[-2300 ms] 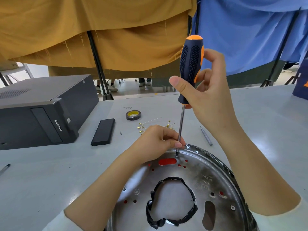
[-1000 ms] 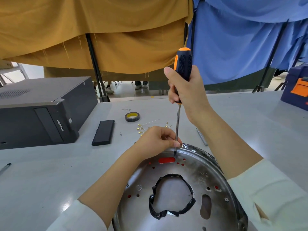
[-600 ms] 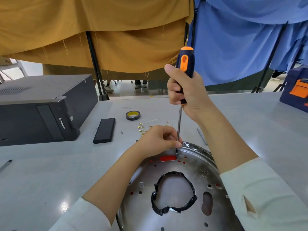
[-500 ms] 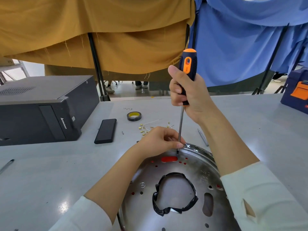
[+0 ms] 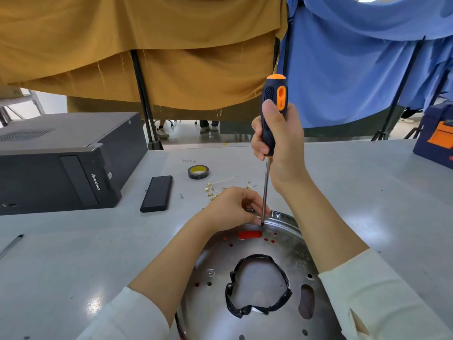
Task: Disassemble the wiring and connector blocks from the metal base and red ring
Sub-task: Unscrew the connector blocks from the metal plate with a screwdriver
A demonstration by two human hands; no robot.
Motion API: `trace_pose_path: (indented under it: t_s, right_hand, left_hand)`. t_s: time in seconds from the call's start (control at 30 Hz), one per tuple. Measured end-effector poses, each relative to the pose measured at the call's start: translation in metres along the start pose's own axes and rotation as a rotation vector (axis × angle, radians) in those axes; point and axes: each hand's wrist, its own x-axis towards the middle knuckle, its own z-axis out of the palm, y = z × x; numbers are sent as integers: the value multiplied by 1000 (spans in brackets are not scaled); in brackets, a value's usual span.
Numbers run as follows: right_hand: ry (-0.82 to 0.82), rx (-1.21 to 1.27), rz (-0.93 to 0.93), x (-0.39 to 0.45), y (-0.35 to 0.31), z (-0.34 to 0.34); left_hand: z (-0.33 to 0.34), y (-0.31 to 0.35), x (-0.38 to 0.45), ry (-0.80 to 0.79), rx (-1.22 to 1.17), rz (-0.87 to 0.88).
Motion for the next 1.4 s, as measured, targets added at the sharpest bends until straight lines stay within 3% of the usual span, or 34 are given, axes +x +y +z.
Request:
trace_pose_path:
  t_s: [0.27, 0.5, 0.8, 1.03, 1.13, 1.4]
  right_hand:
    - [-12, 6, -72, -1, 5, -4]
    - [-92, 72, 57, -1, 6, 3]
    - [-61, -26, -65, -5, 4, 1]
    - [-29, 74, 27, -1, 5, -3]
    - [-10, -2, 4, -1, 5, -3]
    - [-90, 81, 40, -2, 8, -12]
  left_hand:
    - [3, -5, 3, 44, 106, -21]
    - [4, -5, 3, 43, 108, -30]
    - [5, -6, 3, 48, 117, -34]
    - [4, -6, 4, 51, 146, -30]
    - [4, -6, 4, 51, 141, -34]
    - [4, -6, 3, 50, 147, -24]
